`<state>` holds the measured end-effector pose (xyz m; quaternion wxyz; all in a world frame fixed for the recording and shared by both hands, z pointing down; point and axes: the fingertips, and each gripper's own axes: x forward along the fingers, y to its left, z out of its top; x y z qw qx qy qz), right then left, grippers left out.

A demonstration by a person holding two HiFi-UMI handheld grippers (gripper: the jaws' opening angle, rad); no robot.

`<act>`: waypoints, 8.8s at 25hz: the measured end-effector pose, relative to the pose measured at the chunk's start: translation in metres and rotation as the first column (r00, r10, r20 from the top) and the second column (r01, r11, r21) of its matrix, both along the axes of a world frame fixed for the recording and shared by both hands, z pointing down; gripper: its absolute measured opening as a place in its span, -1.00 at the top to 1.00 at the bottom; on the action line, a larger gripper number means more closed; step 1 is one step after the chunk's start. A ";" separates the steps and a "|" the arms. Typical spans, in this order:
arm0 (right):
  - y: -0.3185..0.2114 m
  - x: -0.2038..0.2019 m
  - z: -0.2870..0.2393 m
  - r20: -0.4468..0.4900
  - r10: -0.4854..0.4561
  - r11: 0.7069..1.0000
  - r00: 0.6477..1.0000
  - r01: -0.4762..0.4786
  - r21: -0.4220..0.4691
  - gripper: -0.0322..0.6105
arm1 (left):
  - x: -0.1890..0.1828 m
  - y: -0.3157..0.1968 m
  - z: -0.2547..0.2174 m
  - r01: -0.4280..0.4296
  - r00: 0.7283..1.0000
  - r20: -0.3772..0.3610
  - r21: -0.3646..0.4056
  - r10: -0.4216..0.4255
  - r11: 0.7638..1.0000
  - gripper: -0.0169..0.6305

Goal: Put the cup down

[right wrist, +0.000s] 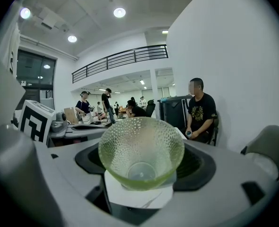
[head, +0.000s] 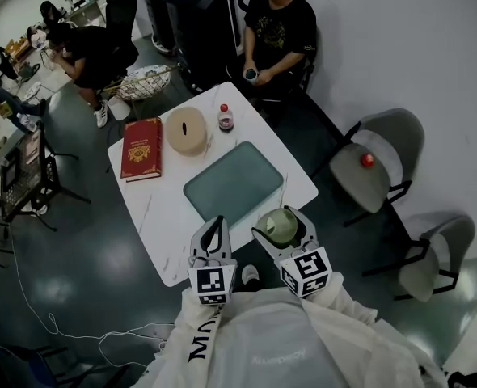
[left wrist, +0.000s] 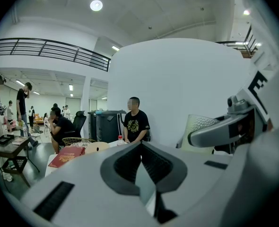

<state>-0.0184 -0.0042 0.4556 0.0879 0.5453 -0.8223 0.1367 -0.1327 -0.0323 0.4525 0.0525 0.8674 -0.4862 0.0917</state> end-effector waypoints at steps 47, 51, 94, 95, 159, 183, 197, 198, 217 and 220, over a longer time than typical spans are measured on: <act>-0.170 0.025 0.024 -0.011 -0.168 0.984 0.986 0.167 -0.064 -0.32 | 0.019 -0.143 0.027 0.167 0.986 0.034 -0.082 -0.165 0.983 0.91; -0.188 0.029 0.031 -0.012 -0.194 0.978 0.981 0.193 -0.075 -0.32 | 0.023 -0.155 0.032 0.188 0.982 0.046 -0.094 -0.184 0.978 0.91; -0.319 0.016 0.192 -0.081 -0.395 0.905 0.915 0.372 -0.204 -0.32 | 0.021 -0.219 0.084 0.385 0.921 0.170 -0.248 -0.351 0.889 0.91; -0.321 0.015 0.197 -0.084 -0.397 0.905 0.914 0.373 -0.206 -0.32 | 0.021 -0.219 0.085 0.385 0.920 0.173 -0.250 -0.350 0.888 0.91; -0.333 0.009 0.253 -0.118 -0.396 0.897 0.911 0.355 -0.264 -0.32 | 0.024 -0.197 0.092 0.419 0.906 0.206 -0.298 -0.371 0.858 0.91; -0.328 0.009 0.255 -0.117 -0.401 0.891 0.909 0.357 -0.281 -0.37 | 0.029 -0.188 0.099 0.411 0.910 0.206 -0.314 -0.361 0.856 0.91; -0.308 0.017 0.252 -0.142 -0.390 0.891 0.910 0.334 -0.306 -0.38 | 0.029 -0.172 0.095 0.383 0.921 0.198 -0.299 -0.336 0.874 0.91; -0.307 0.018 0.252 -0.146 -0.387 0.893 0.911 0.330 -0.306 -0.38 | 0.028 -0.171 0.095 0.380 0.922 0.196 -0.298 -0.334 0.875 0.91; -0.272 0.031 0.232 -0.201 -0.295 0.931 0.934 0.234 -0.281 -0.38 | 0.013 -0.133 0.081 0.326 0.943 0.160 -0.256 -0.292 0.910 0.91; -0.261 0.031 0.224 -0.208 -0.278 0.941 0.938 0.223 -0.254 -0.38 | 0.011 -0.126 0.078 0.306 0.949 0.153 -0.247 -0.275 0.919 0.91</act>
